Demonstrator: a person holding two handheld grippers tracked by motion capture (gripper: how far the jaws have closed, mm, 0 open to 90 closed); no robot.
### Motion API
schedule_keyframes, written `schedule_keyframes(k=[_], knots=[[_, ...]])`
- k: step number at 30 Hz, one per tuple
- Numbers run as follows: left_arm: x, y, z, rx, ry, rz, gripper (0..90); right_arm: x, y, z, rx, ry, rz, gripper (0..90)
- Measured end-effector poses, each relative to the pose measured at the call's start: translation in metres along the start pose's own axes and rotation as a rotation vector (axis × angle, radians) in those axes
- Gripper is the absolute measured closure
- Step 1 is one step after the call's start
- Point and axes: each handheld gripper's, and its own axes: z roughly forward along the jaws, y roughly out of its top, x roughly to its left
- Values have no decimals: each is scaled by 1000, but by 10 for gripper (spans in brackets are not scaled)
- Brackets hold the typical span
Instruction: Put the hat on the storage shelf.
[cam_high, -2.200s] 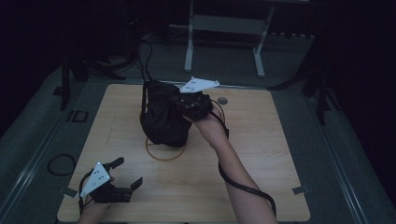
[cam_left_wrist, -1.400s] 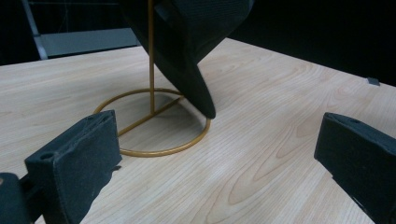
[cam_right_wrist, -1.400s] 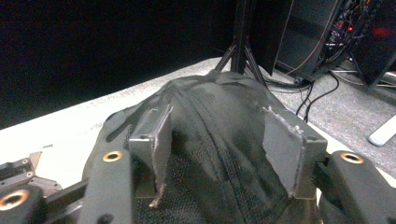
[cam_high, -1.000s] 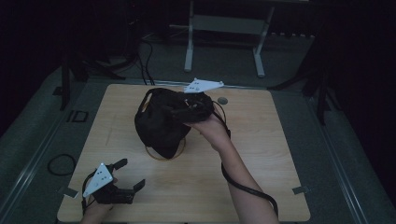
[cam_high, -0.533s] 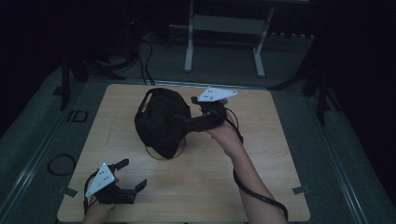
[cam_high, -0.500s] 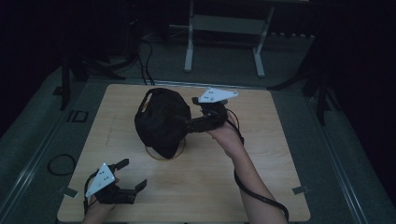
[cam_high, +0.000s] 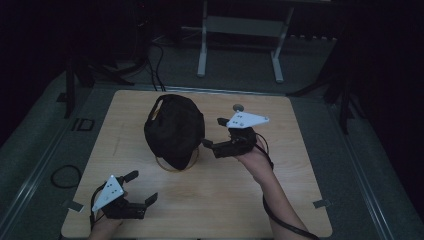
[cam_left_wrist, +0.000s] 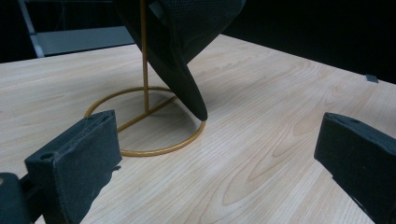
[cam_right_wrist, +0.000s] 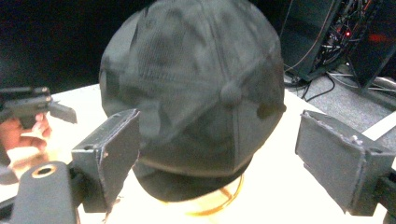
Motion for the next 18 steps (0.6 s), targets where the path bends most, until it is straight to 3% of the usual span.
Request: schedule_keyframes(k=[8,18], knots=[[0,-1,1,2,3,0,7,3,-32,-12,1,19,0,141],[1,-2,2,9,5,2,6,6,-71,-21,51,48,-25,143]])
